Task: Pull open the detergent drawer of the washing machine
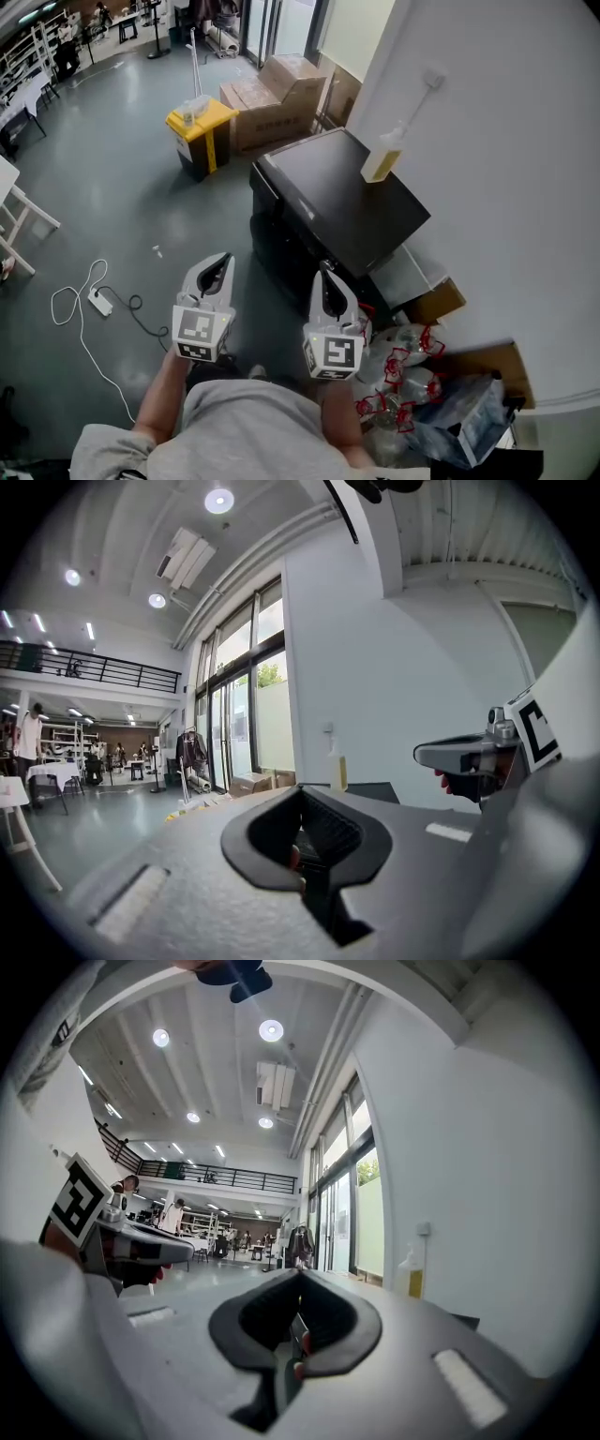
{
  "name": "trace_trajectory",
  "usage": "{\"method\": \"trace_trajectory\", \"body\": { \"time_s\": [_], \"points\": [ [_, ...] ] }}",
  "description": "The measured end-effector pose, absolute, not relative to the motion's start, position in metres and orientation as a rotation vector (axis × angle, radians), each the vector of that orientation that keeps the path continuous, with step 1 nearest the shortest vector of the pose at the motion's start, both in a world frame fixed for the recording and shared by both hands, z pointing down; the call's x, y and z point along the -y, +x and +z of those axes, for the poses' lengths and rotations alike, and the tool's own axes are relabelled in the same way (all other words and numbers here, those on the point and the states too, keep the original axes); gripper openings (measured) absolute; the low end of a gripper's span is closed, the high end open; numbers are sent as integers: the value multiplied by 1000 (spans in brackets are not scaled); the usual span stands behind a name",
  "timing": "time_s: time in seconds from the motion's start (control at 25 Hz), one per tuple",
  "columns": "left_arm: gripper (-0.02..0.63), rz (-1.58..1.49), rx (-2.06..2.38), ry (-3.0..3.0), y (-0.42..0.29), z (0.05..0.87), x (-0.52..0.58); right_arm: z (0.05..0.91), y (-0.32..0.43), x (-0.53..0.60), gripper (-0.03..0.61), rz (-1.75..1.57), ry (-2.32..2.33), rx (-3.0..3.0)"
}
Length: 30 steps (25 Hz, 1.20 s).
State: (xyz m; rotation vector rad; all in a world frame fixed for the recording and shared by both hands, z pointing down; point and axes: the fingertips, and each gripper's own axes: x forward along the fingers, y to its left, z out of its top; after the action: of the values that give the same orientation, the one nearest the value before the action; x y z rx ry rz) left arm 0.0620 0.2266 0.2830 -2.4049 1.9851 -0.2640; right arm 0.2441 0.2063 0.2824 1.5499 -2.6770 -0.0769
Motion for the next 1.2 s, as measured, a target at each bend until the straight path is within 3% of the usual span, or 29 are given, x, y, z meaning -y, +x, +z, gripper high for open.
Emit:
{"method": "trace_trajectory", "body": {
  "time_s": [1.2],
  "points": [
    [9, -301, -1723, -2640, -94, 308, 29, 305, 87, 4, 4, 20, 1770, 2474]
  ]
}}
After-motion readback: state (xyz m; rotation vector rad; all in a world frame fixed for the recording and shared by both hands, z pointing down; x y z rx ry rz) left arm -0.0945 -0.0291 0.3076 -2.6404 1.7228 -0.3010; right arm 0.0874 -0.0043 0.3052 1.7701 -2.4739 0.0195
